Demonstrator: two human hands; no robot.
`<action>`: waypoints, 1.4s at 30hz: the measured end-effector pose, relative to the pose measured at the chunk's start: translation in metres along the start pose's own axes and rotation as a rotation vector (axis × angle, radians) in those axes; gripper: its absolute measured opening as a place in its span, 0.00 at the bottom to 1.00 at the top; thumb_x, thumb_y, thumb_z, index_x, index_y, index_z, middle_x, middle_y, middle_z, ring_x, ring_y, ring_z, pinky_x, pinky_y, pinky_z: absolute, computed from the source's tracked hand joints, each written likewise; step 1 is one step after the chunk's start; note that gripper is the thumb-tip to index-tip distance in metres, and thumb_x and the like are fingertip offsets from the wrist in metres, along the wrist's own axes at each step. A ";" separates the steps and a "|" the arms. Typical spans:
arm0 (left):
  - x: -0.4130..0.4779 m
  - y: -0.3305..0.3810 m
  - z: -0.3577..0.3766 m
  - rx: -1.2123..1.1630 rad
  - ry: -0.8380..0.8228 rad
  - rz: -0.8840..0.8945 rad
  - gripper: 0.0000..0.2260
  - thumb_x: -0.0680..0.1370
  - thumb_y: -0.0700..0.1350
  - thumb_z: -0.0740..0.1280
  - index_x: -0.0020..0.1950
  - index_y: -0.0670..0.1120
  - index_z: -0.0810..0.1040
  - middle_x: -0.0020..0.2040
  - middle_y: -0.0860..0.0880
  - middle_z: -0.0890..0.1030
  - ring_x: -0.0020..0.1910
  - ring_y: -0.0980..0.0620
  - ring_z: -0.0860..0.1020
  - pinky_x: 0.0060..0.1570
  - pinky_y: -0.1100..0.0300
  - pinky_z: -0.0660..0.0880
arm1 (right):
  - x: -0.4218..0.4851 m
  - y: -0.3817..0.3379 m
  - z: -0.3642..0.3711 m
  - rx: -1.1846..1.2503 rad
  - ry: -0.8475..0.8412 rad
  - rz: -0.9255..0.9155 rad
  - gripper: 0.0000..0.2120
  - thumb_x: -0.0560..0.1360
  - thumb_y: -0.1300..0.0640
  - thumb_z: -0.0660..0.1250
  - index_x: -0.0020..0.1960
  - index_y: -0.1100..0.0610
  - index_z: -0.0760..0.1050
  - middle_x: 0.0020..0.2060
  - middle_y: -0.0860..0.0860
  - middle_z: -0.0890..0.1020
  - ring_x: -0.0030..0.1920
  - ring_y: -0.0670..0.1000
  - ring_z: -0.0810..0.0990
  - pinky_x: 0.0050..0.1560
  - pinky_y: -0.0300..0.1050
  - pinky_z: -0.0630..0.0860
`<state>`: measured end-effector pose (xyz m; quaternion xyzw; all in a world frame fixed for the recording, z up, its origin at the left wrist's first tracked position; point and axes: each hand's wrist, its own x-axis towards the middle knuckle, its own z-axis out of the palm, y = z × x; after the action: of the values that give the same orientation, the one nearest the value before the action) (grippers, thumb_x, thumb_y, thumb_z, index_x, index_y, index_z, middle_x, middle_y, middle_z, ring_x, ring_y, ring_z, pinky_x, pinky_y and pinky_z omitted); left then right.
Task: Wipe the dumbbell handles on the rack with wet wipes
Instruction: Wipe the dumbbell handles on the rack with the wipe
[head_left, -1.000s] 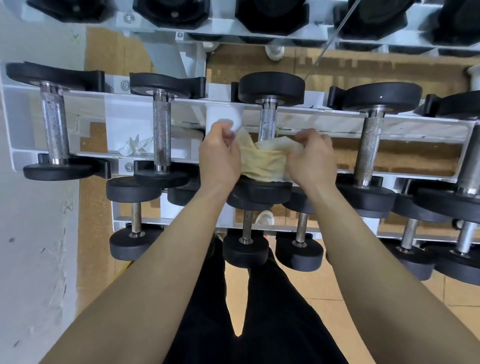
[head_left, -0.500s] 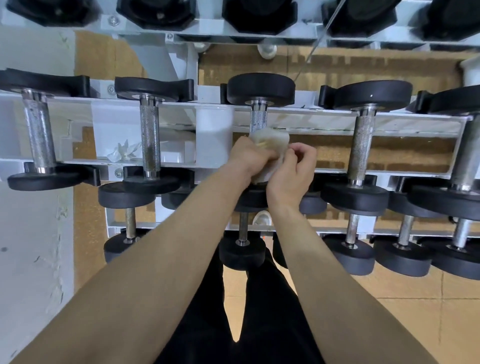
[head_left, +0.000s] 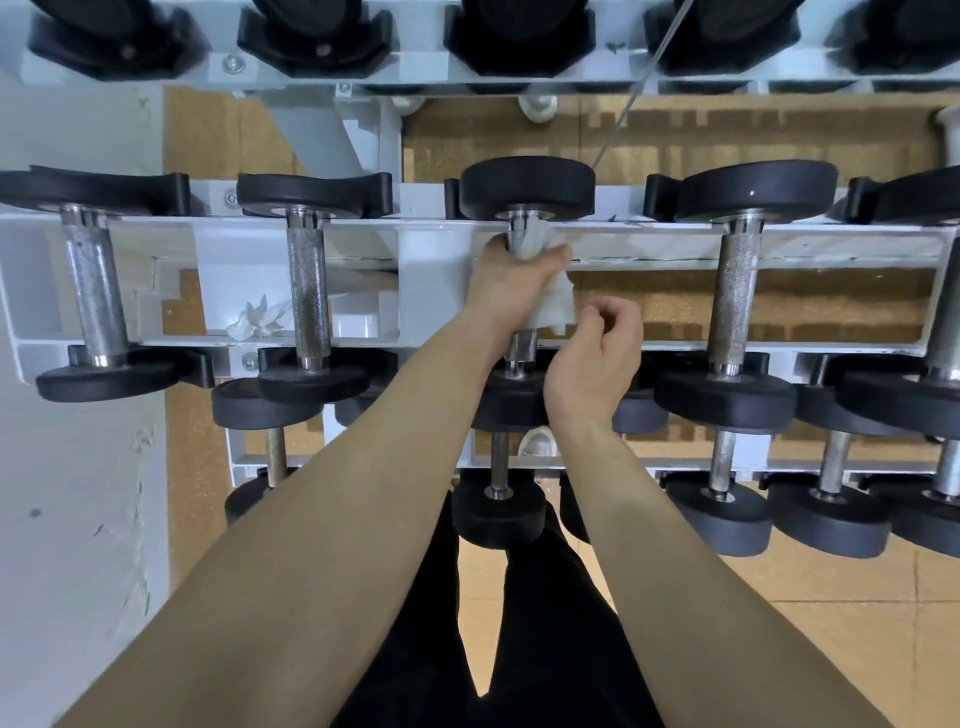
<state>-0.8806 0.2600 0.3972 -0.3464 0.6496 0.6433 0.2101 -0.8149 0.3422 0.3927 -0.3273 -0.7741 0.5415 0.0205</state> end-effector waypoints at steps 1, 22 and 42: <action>-0.005 -0.007 -0.002 0.094 -0.009 0.019 0.13 0.76 0.47 0.75 0.58 0.45 0.79 0.47 0.51 0.83 0.47 0.54 0.83 0.43 0.65 0.79 | 0.000 0.000 0.000 -0.001 -0.001 -0.001 0.05 0.80 0.61 0.60 0.51 0.55 0.74 0.51 0.51 0.78 0.48 0.41 0.74 0.48 0.27 0.68; -0.004 0.009 0.007 0.092 0.104 -0.077 0.16 0.73 0.47 0.77 0.55 0.42 0.78 0.45 0.47 0.82 0.46 0.48 0.82 0.45 0.59 0.79 | 0.002 -0.003 -0.001 -0.062 -0.087 0.027 0.05 0.81 0.60 0.59 0.51 0.53 0.73 0.52 0.51 0.77 0.46 0.40 0.73 0.45 0.26 0.67; -0.097 -0.015 -0.039 1.221 -0.117 0.239 0.08 0.81 0.38 0.58 0.55 0.41 0.75 0.52 0.36 0.80 0.49 0.37 0.77 0.42 0.54 0.68 | 0.002 -0.014 -0.005 -0.173 -0.185 0.041 0.09 0.83 0.57 0.55 0.53 0.56 0.74 0.52 0.50 0.74 0.48 0.48 0.70 0.47 0.40 0.62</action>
<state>-0.7979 0.2397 0.4599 -0.0528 0.9218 0.1930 0.3320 -0.8214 0.3448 0.4063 -0.2924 -0.8097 0.5007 -0.0903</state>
